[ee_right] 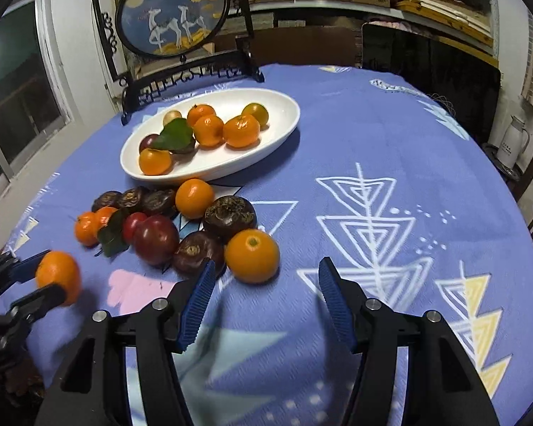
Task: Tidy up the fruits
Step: 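Grasp a large tangerine with the left tool while the right tool grasps a small tangerine, then carry both tangerines over the white plate and open both tools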
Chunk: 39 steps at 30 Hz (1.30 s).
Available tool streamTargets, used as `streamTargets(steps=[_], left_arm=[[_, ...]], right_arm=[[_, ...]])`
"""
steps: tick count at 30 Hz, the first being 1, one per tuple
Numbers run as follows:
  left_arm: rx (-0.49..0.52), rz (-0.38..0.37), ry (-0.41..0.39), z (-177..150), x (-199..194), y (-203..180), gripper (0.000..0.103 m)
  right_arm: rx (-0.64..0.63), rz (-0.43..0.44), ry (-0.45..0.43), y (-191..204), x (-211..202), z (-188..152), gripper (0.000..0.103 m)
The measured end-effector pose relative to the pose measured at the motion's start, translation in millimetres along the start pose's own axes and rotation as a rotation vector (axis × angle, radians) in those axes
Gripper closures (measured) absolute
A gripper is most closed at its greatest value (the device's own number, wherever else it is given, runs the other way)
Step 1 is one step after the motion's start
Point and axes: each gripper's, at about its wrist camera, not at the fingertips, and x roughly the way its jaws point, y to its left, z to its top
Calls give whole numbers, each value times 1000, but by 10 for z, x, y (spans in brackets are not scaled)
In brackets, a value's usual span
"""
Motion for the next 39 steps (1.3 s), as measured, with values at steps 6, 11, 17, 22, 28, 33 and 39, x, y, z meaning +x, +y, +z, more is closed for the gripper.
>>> streamTargets(steps=[6,11,17,22,28,33,39], left_arm=[[-6,3,4,-16,1,33,57],[-26,6,-3,-5,-12,94,57],[-30,6,-20,31,-69,108,57],[-30,-1,-36,95,-107,111,57],[-14,-6,-51,321,-144,148,57],[15,24,-55,680,-58,242,57],[43,7,-63,1251,235,336,57]], right_arm=[[29,34,35,5,195,98,66],[61,73,35,-32,152,46,66],[73,88,-6,-64,-98,-57,66],[83,110,-19,-81,-263,-67,66],[60,132,-56,-18,-502,100,66],[27,137,-113,37,-665,502,66],[32,213,-127,60,-470,1174,66]])
